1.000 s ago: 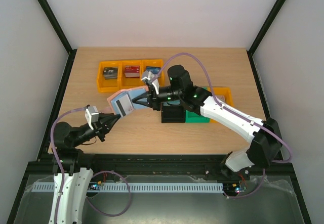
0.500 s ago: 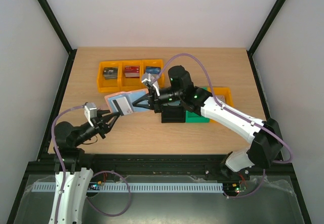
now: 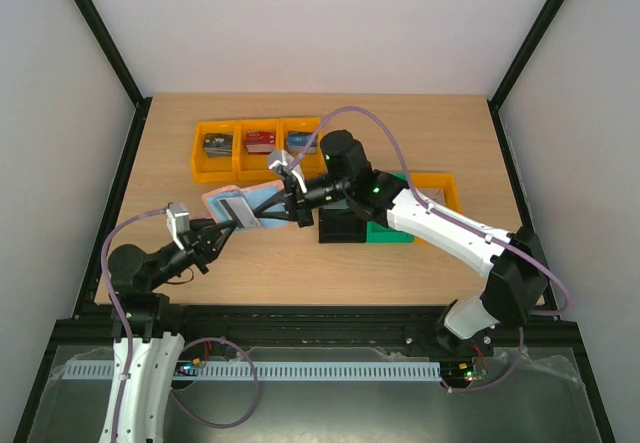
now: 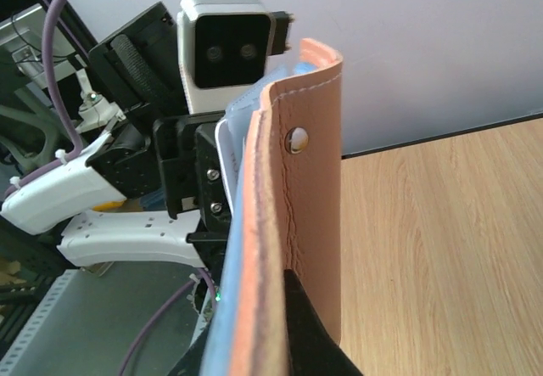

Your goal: Take the credit cards out of the card holder

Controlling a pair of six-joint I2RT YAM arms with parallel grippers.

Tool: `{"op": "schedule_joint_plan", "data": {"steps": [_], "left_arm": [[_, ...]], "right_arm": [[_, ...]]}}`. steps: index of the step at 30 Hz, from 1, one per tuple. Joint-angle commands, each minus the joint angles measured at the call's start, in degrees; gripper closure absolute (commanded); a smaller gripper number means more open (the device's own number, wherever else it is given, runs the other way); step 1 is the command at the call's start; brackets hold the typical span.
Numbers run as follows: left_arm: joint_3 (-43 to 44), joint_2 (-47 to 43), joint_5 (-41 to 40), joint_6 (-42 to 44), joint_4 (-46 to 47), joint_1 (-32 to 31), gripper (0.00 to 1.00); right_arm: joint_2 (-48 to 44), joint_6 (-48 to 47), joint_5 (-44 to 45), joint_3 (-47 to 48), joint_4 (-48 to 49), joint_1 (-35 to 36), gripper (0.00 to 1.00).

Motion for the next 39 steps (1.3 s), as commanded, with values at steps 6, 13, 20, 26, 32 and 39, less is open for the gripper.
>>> {"op": "schedule_joint_plan", "data": {"steps": [6, 13, 20, 26, 32, 39], "left_arm": [[-0.7, -1.5, 3.8, -3.3, 6.6, -0.8, 0.98], [0.3, -3.2, 0.3, -1.7, 2.5, -0.8, 0.98], [0.9, -3.3, -5.8, 0.7, -1.1, -0.8, 0.98], [0.8, -3.3, -5.8, 1.0, -1.2, -0.8, 0.98], [1.1, -3.4, -4.7, 1.4, -0.8, -0.8, 0.98], [2.1, -3.2, 1.4, -0.5, 3.1, -0.8, 0.98]], "right_arm": [[0.5, -2.1, -0.7, 2.5, -1.2, 1.5, 0.98], [-3.5, 2.8, 6.3, -1.5, 3.2, -2.8, 0.68], [-11.7, 1.5, 19.6, -3.7, -0.6, -5.1, 0.54], [-12.5, 4.7, 12.5, -1.7, 0.1, -4.7, 0.59], [-5.9, 0.6, 10.7, 4.5, -2.8, 3.1, 0.74], [-2.5, 0.0, 11.2, 5.5, -1.9, 2.3, 0.84]]}}
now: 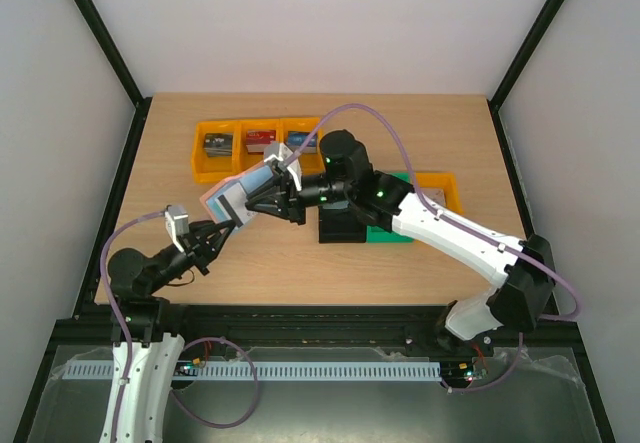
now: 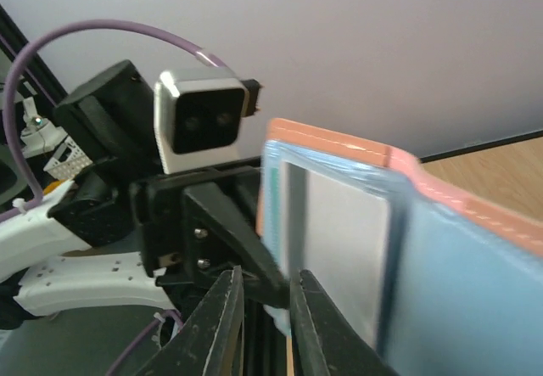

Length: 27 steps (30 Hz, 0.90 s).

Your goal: Take the credit cards out of the card holder

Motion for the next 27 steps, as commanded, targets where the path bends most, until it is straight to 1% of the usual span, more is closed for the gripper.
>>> {"op": "schedule_joint_plan", "data": {"steps": [1, 3, 8, 13, 15, 18, 24, 27], "left_arm": [[2.2, -0.6, 5.6, -1.6, 5.5, -0.1, 0.98], [2.3, -0.7, 6.6, -2.1, 6.3, -0.1, 0.98], [2.2, -1.1, 8.3, -2.1, 7.9, -0.1, 0.98], [2.5, -1.0, 9.5, -1.4, 8.3, -0.1, 0.98], [2.5, -1.0, 9.5, -1.1, 8.1, -0.1, 0.98], [2.7, -1.0, 9.4, -1.3, 8.3, -0.1, 0.98], [2.8, -0.9, 9.8, -1.1, 8.2, -0.1, 0.98], [2.8, -1.0, 10.5, 0.0, 8.2, -0.1, 0.98]], "right_arm": [[0.8, -1.4, -0.9, 2.0, -0.6, -1.3, 0.85], [1.3, -1.4, -1.6, 1.6, -0.9, -2.1, 0.87], [1.9, -1.2, -1.3, 0.3, -1.2, -3.2, 0.87], [4.2, -1.8, -1.5, 2.7, -5.7, -3.1, 0.87], [4.8, -2.9, -2.9, 3.6, -7.3, -2.8, 0.86], [4.9, -5.2, -2.7, 3.9, -9.5, -2.0, 0.85], [3.7, -7.6, -2.8, 3.3, -11.2, -2.0, 0.83], [4.1, -7.1, -3.6, 3.4, -10.2, -1.8, 0.83]]}}
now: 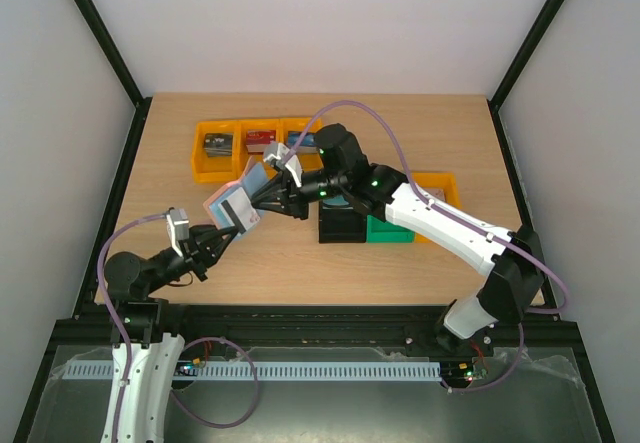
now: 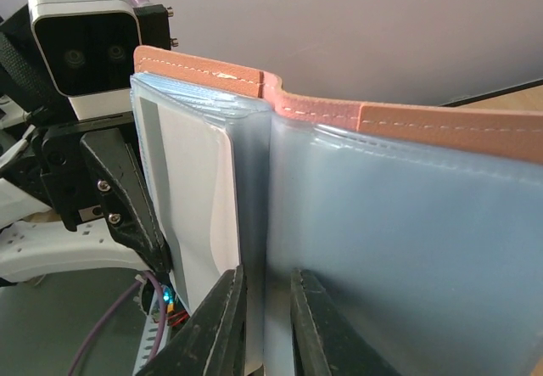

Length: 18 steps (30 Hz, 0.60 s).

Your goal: Take the credit cards out of the card holder

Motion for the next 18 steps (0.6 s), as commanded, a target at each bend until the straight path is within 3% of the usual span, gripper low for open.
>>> {"op": "schedule_joint_plan", "data": {"steps": [1, 12, 18], "left_arm": [[2.1, -0.6, 3.0, 2.0, 4.6, -0.1, 0.98], [3.5, 1.0, 4.5, 4.9, 2.5, -0.1, 0.98], [3.7, 1.5, 0.2, 5.8, 0.1, -0.1, 0.98]], "right_arm": [[0.1, -1.0, -2.7, 1.1, -2.1, 1.1, 0.83], [0.6, -2.4, -7.5, 2.7, -0.5, 4.5, 0.82], [0.1, -3.2, -8.4, 3.0, -1.6, 5.6, 0.79]]}}
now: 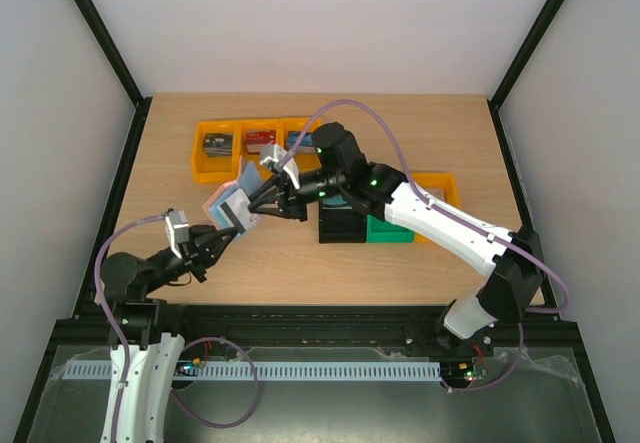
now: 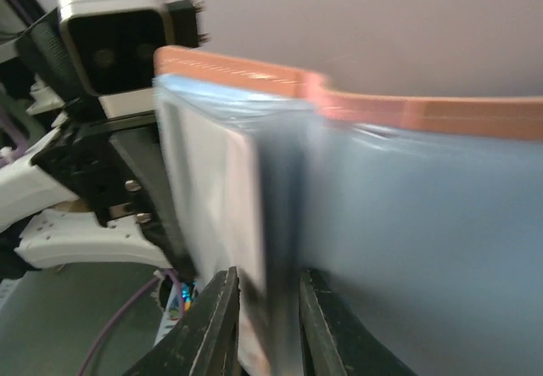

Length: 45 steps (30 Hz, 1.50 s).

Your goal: Take the credit cards out of the card holder

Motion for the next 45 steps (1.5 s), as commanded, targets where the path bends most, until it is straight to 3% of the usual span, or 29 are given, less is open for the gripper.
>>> {"op": "schedule_joint_plan", "data": {"steps": [1, 5, 11, 13, 18, 25, 33, 37, 45], "left_arm": [[2.1, 1.6, -3.3, 2.1, -0.1, -0.1, 0.98], [2.8, 3.1, -6.3, 4.0, -2.6, -0.1, 0.98], [3.0, 3.0, -3.3, 5.2, -4.2, -0.2, 0.98], [2.9, 3.0, -1.8, 5.5, -4.4, -0.2, 0.98], [3.1, 3.0, 0.5, 5.4, -4.4, -0.2, 0.94], [1.3, 0.4, 0.3, -3.3, 2.4, -0.2, 0.85], [-0.2, -1.2, -1.2, -6.4, 4.6, -0.2, 0.84], [-0.4, -1.4, -1.4, -6.5, 4.9, -0.2, 0.76], [-0.5, -2.2, -3.4, -6.9, 5.9, -0.2, 0.90]], "right_arm": [[-0.2, -1.2, -5.4, 1.0, -0.7, 5.0, 0.79], [-1.0, -0.3, -4.0, 0.6, 1.1, 5.5, 0.84], [-2.6, 0.3, -5.9, -1.2, 4.5, 5.6, 0.91], [-2.6, 0.0, -7.9, -1.3, 4.5, 5.5, 0.98], [-3.4, -1.9, -9.9, -2.5, 4.6, 4.9, 0.99], [-4.4, 10.7, -13.5, -8.1, 18.5, 0.6, 0.98], [-5.6, 10.4, -10.6, -8.6, 17.0, -0.9, 0.98], [-6.0, 10.3, -10.0, -9.0, 16.1, -1.7, 0.98], [-6.6, 7.8, -9.4, -8.4, 12.6, -1.8, 0.98]]}}
